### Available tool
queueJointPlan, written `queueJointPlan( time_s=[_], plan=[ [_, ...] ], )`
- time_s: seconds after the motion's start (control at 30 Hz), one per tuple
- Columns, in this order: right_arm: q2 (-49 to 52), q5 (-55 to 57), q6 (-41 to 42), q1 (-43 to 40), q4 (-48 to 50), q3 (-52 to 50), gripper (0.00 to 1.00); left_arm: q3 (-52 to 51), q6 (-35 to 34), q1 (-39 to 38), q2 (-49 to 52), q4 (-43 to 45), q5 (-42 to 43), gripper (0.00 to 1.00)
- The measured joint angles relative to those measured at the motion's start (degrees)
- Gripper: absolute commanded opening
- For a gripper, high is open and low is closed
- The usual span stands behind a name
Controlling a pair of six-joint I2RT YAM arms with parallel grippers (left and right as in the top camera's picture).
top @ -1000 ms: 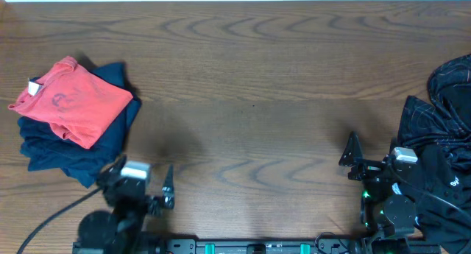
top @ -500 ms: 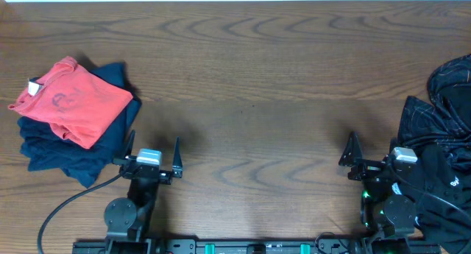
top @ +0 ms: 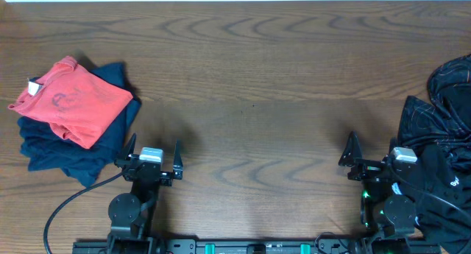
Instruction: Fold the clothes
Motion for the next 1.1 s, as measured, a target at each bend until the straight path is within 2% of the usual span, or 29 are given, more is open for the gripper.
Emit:
queueJointPlan(
  time_s=[0.47, 0.73, 1.1],
  plan=[
    [0.0, 0.0, -0.5, 0.0, 0.0, 0.0, 0.99, 0.0, 0.0, 0.0, 0.0, 0.0, 0.0, 0.98],
    [1.1, 0.0, -16.8, 0.0, 0.0, 0.0, 0.99, 0.0, 0.0, 0.0, 0.0, 0.0, 0.0, 0.98],
    [1.1, 0.0, -22.0, 0.0, 0.0, 0.0, 0.99, 0.0, 0.0, 0.0, 0.0, 0.0, 0.0, 0.98]
  ],
)
